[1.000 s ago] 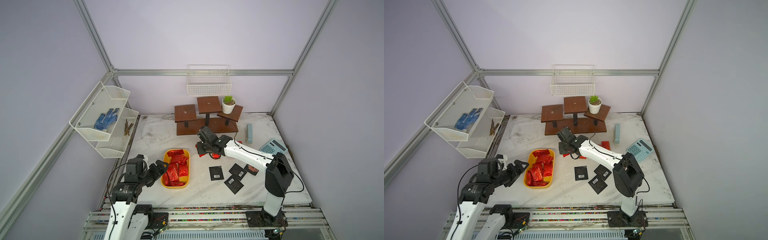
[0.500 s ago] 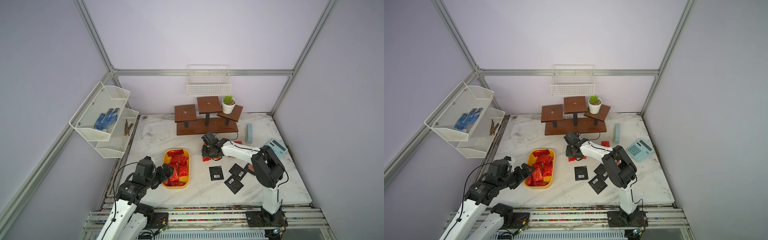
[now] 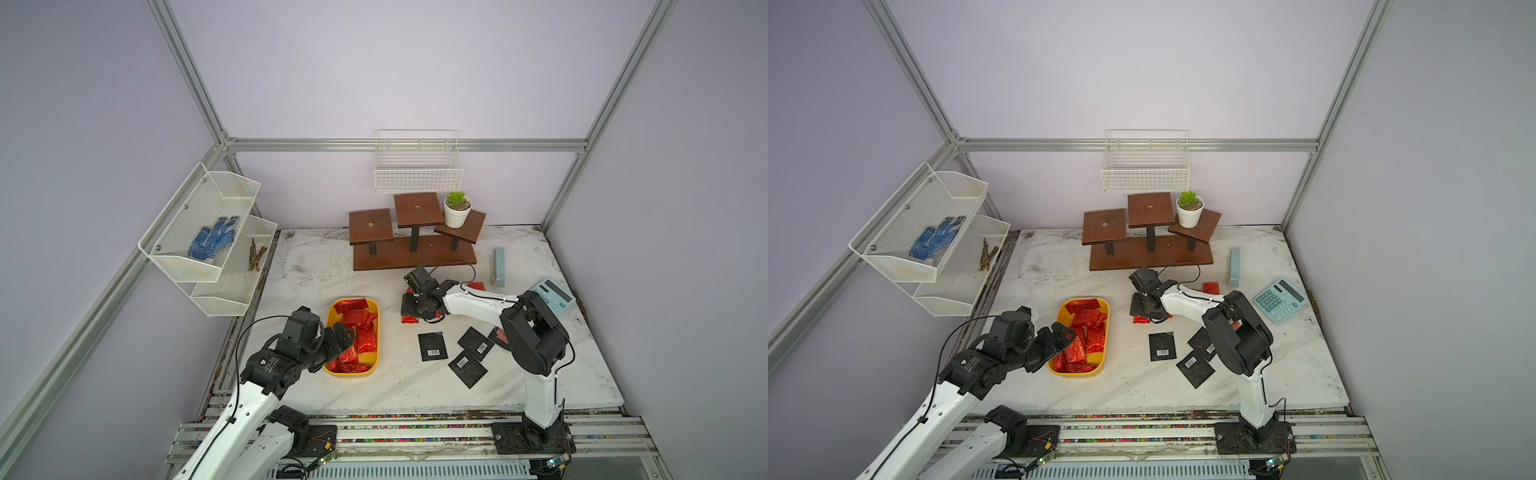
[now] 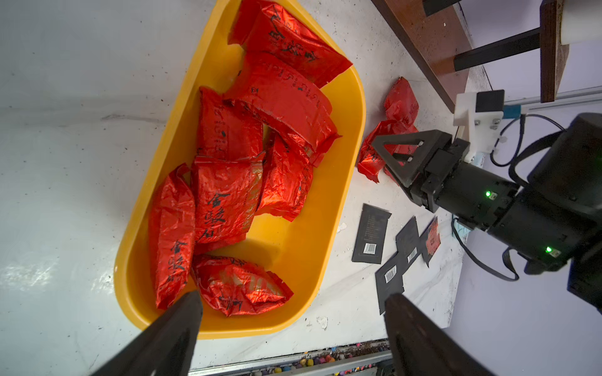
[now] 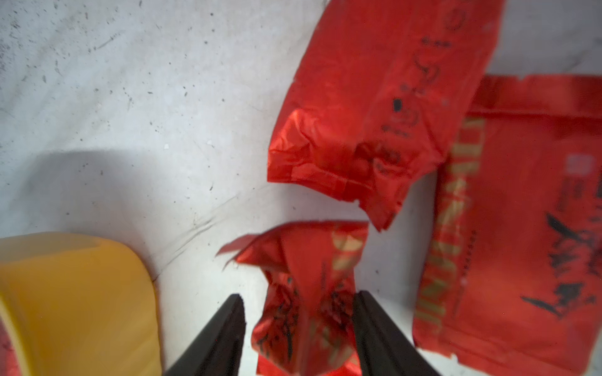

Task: Take the tea bags out of the storage box
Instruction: Place the tea bag at the center of the board, then pick up the tea bag from the storage box.

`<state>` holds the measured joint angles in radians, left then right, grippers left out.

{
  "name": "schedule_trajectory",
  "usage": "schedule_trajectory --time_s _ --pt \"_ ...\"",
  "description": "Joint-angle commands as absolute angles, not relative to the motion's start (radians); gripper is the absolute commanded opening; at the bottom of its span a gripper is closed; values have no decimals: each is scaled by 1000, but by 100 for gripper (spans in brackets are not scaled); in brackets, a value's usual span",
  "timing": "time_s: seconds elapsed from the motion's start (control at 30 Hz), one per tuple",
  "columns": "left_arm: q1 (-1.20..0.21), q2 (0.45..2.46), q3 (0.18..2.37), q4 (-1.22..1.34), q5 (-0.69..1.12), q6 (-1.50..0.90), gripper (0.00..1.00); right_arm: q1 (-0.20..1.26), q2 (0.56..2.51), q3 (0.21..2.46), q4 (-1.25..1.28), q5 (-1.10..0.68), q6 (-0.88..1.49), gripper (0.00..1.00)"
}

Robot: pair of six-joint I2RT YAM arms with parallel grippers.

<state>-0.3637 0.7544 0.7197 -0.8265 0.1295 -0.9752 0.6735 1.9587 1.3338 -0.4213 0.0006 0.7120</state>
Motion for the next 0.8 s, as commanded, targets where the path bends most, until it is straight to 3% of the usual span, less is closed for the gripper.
schedule_trajectory --time_s 0.0,0.17,0.37,0.77 --pt "-371 811 793 -804 84 -917 89 668 1834 1311 -403 -22 667 61" --pt "-371 889 876 -860 26 -845 89 669 1694 1256 -409 -26 603 62" --pt "-334 928 959 -884 -29 -790 93 707 1575 1194 -361 -150 552 57" --pt "23 1020 998 -898 273 -651 93 951 1745 1391 -424 -251 499 47"
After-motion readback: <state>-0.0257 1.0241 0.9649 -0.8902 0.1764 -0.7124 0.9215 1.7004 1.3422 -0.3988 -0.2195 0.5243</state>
